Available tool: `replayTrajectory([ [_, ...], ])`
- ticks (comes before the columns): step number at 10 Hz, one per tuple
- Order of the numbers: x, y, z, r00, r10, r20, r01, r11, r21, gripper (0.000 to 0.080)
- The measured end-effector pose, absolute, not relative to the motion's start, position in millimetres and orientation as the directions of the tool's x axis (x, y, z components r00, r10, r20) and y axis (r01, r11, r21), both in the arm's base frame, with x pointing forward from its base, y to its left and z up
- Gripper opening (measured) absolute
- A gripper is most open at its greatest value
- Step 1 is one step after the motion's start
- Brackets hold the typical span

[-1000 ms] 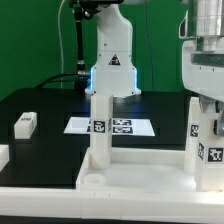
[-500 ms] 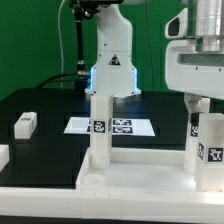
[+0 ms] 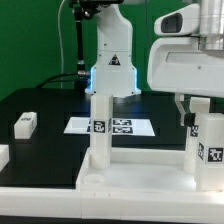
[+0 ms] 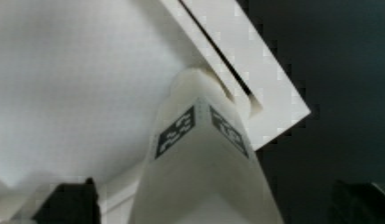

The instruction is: Assemble desk

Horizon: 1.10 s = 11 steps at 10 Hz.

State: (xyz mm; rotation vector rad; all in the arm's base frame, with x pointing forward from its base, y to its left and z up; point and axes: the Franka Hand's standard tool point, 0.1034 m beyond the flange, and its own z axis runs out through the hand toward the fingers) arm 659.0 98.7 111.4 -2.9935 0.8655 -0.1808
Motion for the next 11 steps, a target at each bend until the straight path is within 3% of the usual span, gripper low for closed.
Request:
replayTrajectory([
  [6,658.0,100.7,110.4,0.987,-0.106,0.117,-0.108,-0.994,0.008,0.0649],
  [9,658.1,99.7,110.3,0.991,-0.063,0.116,-0.065,-0.998,0.013,0.0623],
  [11,658.2,99.6,110.4,0.991,-0.065,0.117,-0.067,-0.998,0.013,0.0285],
])
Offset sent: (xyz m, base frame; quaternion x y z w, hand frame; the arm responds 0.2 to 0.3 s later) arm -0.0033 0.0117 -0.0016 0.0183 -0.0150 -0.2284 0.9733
